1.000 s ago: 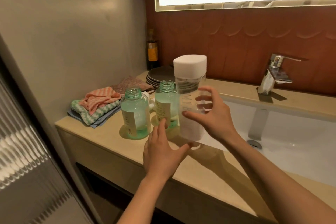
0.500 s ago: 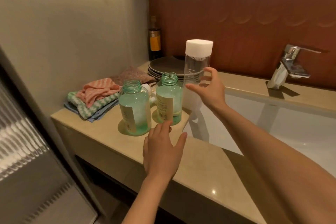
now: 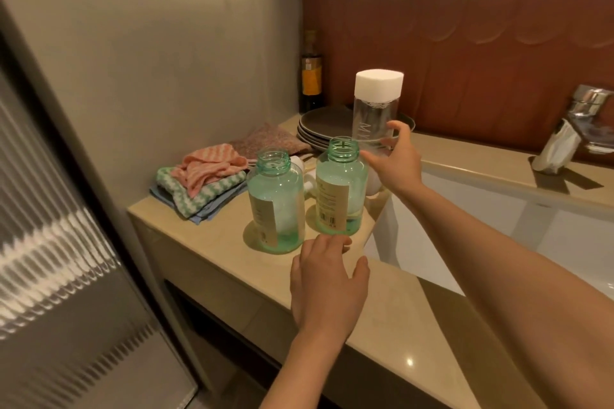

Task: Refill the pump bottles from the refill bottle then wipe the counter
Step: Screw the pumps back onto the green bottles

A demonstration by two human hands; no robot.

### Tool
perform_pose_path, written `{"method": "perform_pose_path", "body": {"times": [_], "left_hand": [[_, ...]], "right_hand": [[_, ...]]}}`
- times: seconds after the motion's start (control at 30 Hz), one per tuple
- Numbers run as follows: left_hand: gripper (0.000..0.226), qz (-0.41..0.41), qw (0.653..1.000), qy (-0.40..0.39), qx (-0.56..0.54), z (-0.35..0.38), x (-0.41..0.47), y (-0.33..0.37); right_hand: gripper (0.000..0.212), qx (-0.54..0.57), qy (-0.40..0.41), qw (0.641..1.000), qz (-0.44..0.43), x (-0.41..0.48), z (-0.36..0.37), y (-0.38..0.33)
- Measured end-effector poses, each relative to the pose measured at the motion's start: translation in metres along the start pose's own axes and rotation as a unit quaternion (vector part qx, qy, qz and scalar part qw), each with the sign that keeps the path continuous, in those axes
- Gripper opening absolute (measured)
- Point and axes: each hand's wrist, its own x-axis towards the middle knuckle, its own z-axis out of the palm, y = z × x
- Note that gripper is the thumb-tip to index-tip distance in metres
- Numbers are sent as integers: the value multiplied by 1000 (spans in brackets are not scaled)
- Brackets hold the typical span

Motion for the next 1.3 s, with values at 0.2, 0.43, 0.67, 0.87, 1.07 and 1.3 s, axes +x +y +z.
{"method": "perform_pose_path", "body": {"times": [0.2,0.43,0.67,0.87,1.07,1.3], "left_hand": [[28,6,1000,1,-1,1,0,-2],[16,-2,992,31,-120,0,-2,-4],[35,-45,910,296,-285,-24,-2,-23],[90,-96,951,168,-240,-46,30,-46],[92,-78,973,69,-207,-43,49,-64],[98,-89,986,84,-117,-46,58,-84]], "right_hand": [[97,5,-59,998,7,-4,-9,-4],[73,55,26,998,28,-30,-39,-27],[38,64,27,991,-114,-69,-58,-75],[91,16,-137,988,-67,-88,-34,-76],[90,52,-172,983,-29,-95,-17,-55],[85,42,-170,984,-31,-98,-12,-47]]}}
